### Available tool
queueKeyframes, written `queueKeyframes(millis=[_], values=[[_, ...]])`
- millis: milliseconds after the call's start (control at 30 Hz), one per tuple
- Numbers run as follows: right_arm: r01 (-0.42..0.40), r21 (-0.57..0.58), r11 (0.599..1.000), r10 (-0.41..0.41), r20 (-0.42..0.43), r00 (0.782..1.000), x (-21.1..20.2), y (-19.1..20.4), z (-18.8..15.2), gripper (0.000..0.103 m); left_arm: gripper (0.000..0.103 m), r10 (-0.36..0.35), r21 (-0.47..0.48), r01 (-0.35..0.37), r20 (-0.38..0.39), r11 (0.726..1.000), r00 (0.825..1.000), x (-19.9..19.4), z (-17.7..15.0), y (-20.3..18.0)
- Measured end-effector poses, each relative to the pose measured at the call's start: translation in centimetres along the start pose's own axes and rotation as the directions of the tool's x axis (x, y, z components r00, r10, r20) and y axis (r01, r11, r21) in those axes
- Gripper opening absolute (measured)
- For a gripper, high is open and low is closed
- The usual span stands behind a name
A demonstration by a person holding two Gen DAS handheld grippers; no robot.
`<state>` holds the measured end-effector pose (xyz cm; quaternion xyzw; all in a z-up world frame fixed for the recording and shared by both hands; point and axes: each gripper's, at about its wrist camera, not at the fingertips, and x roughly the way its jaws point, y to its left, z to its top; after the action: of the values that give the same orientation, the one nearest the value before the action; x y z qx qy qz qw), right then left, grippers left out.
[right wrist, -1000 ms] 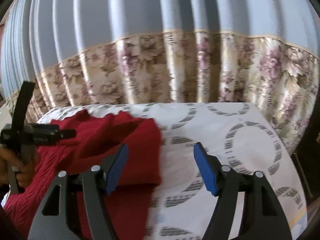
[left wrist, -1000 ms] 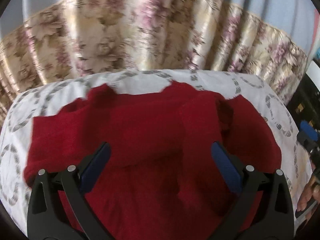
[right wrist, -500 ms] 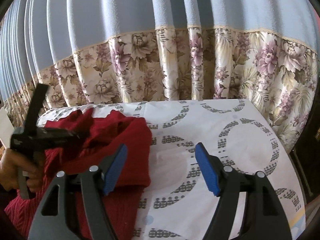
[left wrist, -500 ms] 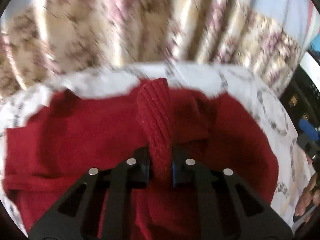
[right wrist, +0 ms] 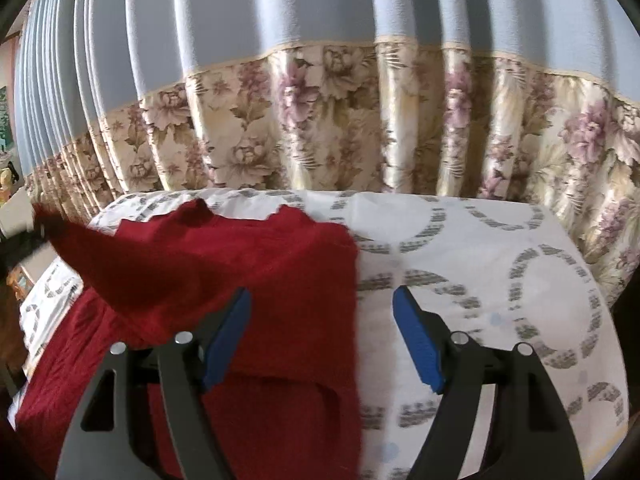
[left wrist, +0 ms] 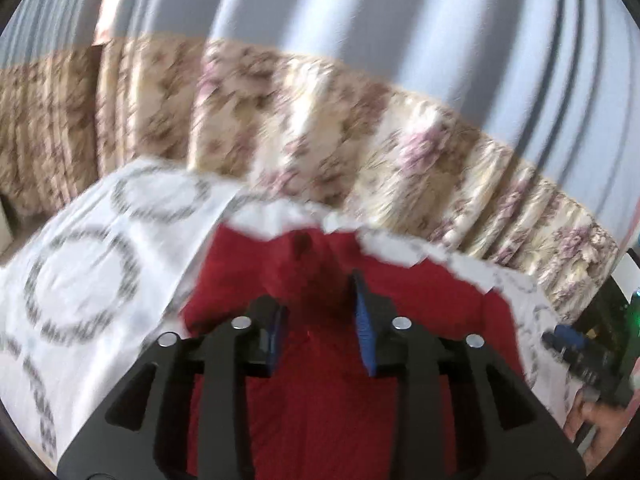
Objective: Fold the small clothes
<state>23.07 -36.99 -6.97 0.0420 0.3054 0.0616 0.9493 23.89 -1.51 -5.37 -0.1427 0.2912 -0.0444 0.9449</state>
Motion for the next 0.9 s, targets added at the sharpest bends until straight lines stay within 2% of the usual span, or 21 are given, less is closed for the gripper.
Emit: queueKeyframes(millis=[100, 133, 200, 233, 300, 367, 433, 467, 533, 567, 633, 667, 700, 733, 767, 900], values=[[-0.041, -0.034, 0.999, 0.040, -0.037, 0.999, 1.7, 2.3, 0.3, 0.074, 0.050, 0.031, -0.031, -0.033, -0.047, 0.999, 0.998, 0.7, -1.8, 2.1], [-0.047, -0.053, 0.997, 0.045, -0.051, 0.998, 2.3, 3.1, 0.3, 0.074, 0.052, 0.037, -0.042, -0.040, -0.056, 0.998, 0.998, 0.9, -2.1, 2.8], [-0.031, -0.078, 0.996, 0.023, -0.089, 0.996, 4.0, 4.2, 0.2, 0.074, 0.068, 0.058, -0.056, -0.062, -0.064, 0.997, 0.996, 1.3, -2.2, 3.7], [-0.014, -0.072, 0.997, 0.006, -0.110, 0.994, 4.9, 4.4, 0.2, 0.074, 0.071, 0.072, -0.061, -0.076, -0.061, 0.995, 0.996, 1.4, -2.0, 4.2], [0.018, -0.043, 0.999, -0.024, -0.137, 0.990, 6.3, 4.1, 0.2, 0.074, 0.085, 0.083, -0.047, -0.086, -0.060, 0.995, 0.995, 2.0, -1.1, 4.7], [0.017, -0.021, 1.000, -0.020, -0.163, 0.986, 7.3, 3.8, 0.2, 0.073, 0.087, 0.082, -0.006, -0.083, -0.095, 0.997, 0.992, 3.6, 0.0, 4.6], [0.003, -0.024, 1.000, -0.007, -0.182, 0.983, 7.7, 3.6, -0.1, 0.049, 0.088, 0.077, 0.043, -0.072, -0.123, 0.996, 0.989, 5.0, 0.7, 4.2], [-0.009, -0.031, 0.999, 0.003, -0.193, 0.981, 7.7, 3.6, -0.3, 0.034, 0.088, 0.093, 0.068, -0.084, -0.141, 0.994, 0.986, 5.8, 0.9, 4.0], [-0.025, -0.032, 0.999, 0.019, -0.198, 0.980, 7.5, 3.4, -0.4, 0.023, 0.088, 0.104, 0.112, -0.082, -0.207, 0.990, 0.973, 7.8, 0.8, 3.6], [-0.030, -0.037, 0.999, 0.022, -0.196, 0.980, 7.2, 3.4, -0.6, 0.019, 0.085, 0.122, 0.131, -0.094, -0.227, 0.987, 0.966, 8.5, 0.7, 3.4], [-0.034, -0.030, 0.999, 0.027, -0.187, 0.982, 6.7, 3.1, -0.7, 0.016, 0.071, 0.126, 0.143, -0.094, -0.239, 0.985, 0.963, 9.4, 0.5, 3.4], [-0.034, -0.026, 0.999, 0.028, -0.181, 0.983, 6.4, 2.9, -0.7, 0.015, 0.051, 0.126, 0.142, -0.092, -0.253, 0.986, 0.959, 9.7, 0.4, 3.4], [-0.029, -0.026, 0.999, 0.024, -0.175, 0.984, 6.2, 2.8, -0.7, 0.014, 0.043, 0.123, 0.132, -0.092, -0.256, 0.987, 0.959, 9.7, 0.4, 3.6], [-0.032, -0.021, 0.999, 0.028, -0.168, 0.985, 6.0, 2.6, -0.7, 0.014, 0.024, 0.107, 0.111, -0.081, -0.255, 0.991, 0.961, 9.6, 0.4, 3.9], [-0.041, -0.011, 0.999, 0.039, -0.158, 0.987, 5.7, 2.5, -0.7, 0.014, 0.014, 0.091, 0.096, -0.069, -0.254, 0.993, 0.963, 9.4, 0.4, 4.1], [-0.050, 0.007, 0.999, 0.050, -0.113, 0.992, 4.4, 2.2, 0.0, 0.013, 0.011, 0.068, 0.114, -0.048, -0.181, 0.992, 0.981, 7.0, 0.9, 3.0]])
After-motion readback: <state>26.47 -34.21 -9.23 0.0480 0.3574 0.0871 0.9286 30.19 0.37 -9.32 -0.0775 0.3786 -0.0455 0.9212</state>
